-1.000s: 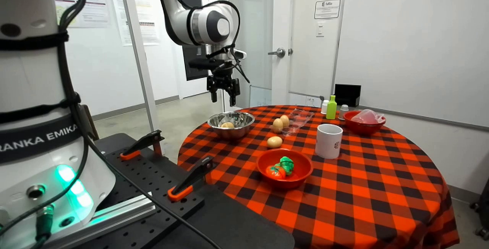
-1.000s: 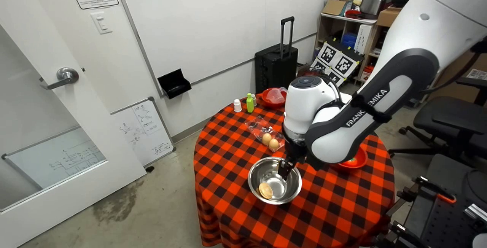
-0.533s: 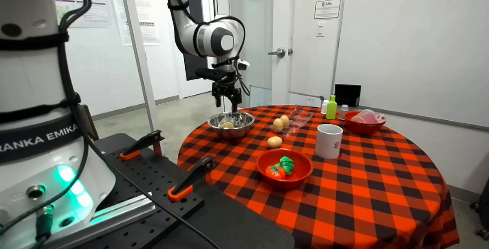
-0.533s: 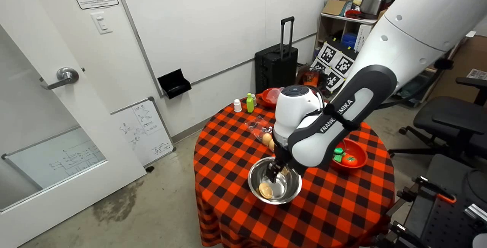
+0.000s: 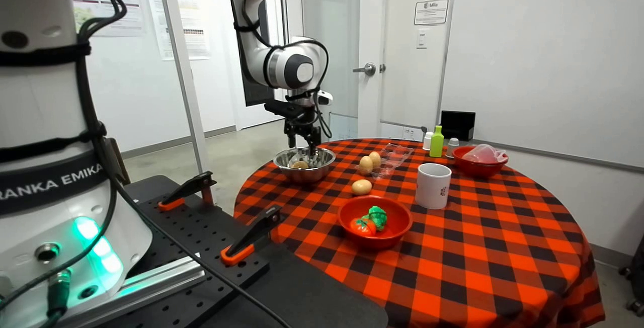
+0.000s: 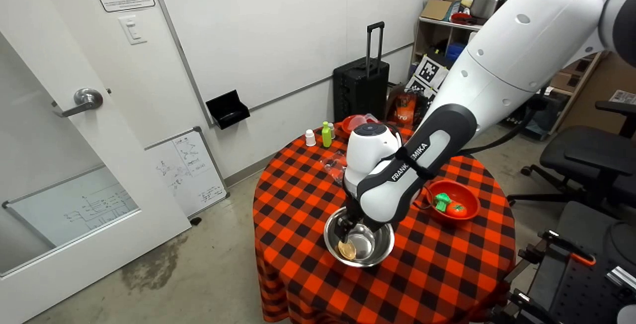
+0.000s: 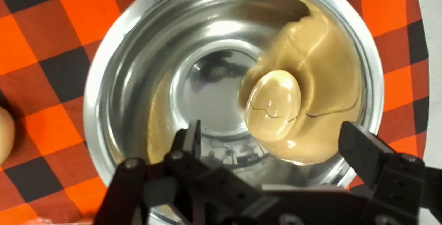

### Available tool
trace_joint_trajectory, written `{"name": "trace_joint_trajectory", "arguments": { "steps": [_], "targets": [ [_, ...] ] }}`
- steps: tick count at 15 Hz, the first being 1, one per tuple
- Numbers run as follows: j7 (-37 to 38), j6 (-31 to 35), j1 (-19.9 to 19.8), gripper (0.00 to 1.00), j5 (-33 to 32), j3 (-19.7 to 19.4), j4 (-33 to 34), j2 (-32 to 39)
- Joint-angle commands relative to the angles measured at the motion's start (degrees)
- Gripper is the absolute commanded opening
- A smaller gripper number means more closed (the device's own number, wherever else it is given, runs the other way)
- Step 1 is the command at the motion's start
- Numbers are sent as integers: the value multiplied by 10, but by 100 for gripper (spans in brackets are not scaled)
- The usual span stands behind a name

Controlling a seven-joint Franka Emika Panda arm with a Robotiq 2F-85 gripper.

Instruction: Take the egg out of the silver basin

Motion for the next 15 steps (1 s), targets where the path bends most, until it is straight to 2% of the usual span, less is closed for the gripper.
{"name": "trace_joint_trajectory", "arguments": {
  "steps": [1, 8, 15],
  "targets": [
    [-31, -15, -10, 100, 22, 12, 57, 47],
    [-38, -26, -16, 100, 28, 18, 108, 97],
    [-27, -32, -11, 100, 35, 15, 117, 109]
  ]
}}
